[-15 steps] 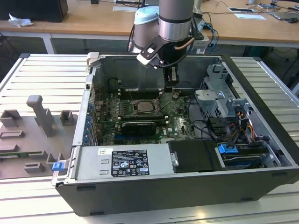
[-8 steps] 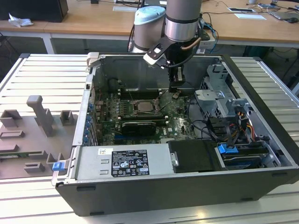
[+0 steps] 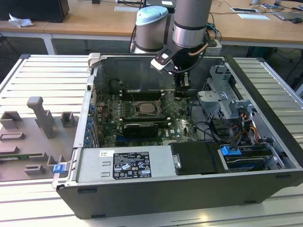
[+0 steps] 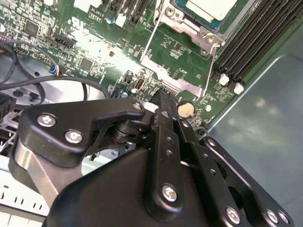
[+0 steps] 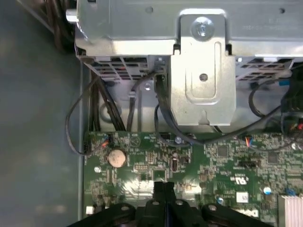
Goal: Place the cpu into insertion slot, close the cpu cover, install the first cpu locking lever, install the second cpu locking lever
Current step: 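Close the cpu cover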
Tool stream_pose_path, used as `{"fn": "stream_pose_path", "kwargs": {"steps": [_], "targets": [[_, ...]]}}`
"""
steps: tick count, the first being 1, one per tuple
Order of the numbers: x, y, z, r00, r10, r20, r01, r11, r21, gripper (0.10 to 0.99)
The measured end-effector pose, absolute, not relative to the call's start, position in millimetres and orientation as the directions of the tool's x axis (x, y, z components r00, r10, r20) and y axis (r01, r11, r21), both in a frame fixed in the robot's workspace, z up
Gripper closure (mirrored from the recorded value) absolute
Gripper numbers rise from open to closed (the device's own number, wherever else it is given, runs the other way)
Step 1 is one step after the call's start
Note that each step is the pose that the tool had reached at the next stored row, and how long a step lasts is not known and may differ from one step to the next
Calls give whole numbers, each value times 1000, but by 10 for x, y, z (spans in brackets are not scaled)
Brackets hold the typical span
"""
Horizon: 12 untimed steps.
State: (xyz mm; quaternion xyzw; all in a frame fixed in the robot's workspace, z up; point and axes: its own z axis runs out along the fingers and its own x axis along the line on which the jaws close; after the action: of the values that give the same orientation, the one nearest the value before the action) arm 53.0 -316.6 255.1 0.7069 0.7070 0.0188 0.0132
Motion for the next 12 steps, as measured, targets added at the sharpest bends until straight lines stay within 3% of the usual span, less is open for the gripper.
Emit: {"fn": "stream_pose_path", "kwargs": {"steps": [12], "targets": [[463, -3164, 2555, 0, 1000, 8, 999, 0, 40, 980]]}}
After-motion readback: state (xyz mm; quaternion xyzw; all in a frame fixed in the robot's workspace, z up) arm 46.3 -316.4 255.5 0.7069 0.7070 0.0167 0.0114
